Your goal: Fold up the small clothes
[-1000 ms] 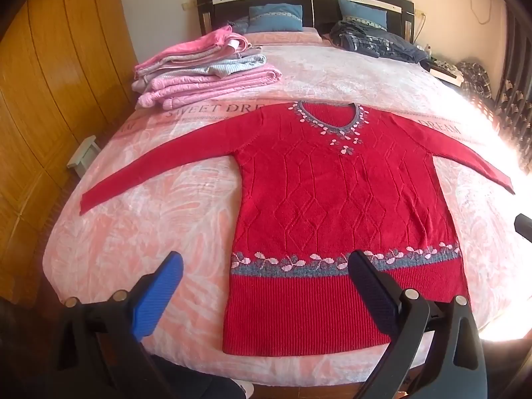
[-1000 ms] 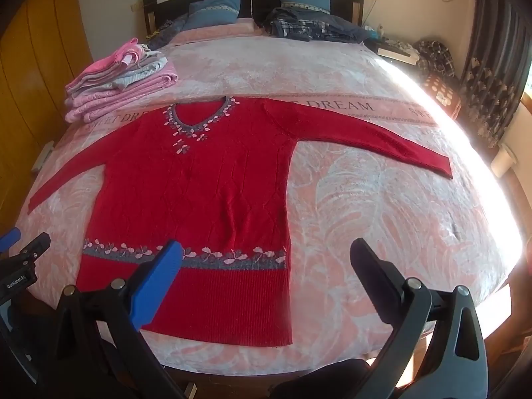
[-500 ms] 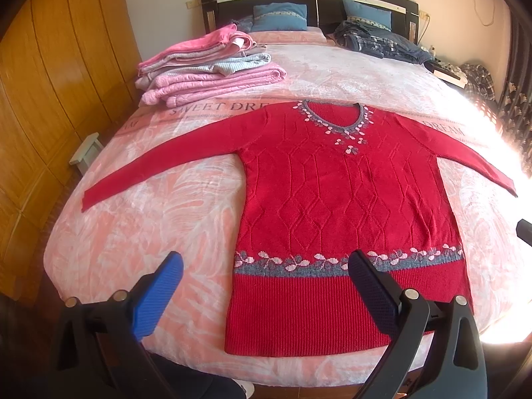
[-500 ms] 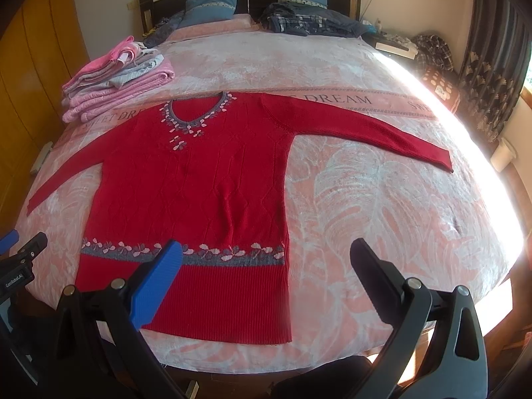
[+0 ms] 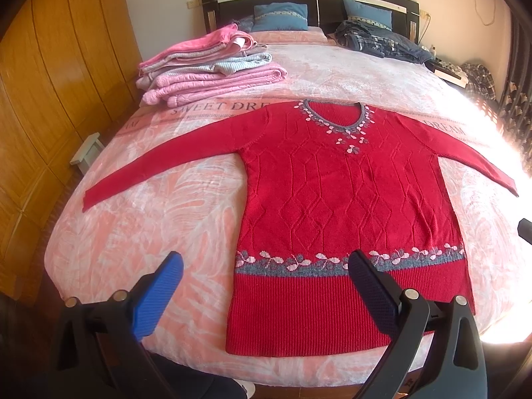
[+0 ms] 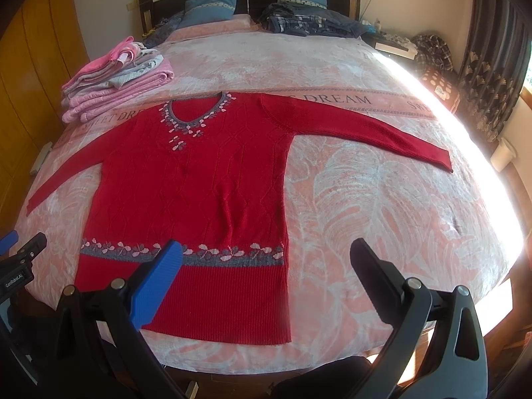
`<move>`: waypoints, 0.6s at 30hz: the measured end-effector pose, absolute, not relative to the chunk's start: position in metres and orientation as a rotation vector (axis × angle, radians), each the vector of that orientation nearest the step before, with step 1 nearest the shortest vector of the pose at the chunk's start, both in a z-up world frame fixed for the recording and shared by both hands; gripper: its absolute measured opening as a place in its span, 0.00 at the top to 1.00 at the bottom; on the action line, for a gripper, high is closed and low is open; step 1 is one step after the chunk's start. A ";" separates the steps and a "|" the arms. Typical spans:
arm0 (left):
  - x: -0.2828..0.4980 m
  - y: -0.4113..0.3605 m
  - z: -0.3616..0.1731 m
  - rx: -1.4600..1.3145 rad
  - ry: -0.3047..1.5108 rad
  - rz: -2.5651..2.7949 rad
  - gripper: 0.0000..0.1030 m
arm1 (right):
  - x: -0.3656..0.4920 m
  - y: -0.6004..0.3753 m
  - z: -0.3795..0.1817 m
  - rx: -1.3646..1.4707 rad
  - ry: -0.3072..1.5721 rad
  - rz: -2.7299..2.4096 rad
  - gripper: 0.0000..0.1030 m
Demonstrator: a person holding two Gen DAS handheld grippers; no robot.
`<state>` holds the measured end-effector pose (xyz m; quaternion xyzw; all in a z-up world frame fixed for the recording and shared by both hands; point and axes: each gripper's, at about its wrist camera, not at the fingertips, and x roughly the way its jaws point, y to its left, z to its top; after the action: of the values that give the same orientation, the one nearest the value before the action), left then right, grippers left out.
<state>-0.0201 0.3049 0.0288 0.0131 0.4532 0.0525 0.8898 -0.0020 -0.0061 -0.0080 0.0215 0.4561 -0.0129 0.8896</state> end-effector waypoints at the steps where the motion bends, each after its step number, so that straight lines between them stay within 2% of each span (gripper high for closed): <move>1: -0.020 0.305 0.029 0.028 0.941 0.110 0.04 | -0.002 -0.006 -0.008 0.045 0.948 -0.026 0.03; 18: -0.020 0.306 0.028 0.027 0.944 0.112 0.04 | -0.002 -0.007 -0.010 0.046 0.951 -0.026 0.03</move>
<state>-0.0198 0.3058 0.0282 0.0131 0.4546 0.0538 0.8890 -0.0020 -0.0074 -0.0095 0.0219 0.4576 -0.0126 0.8888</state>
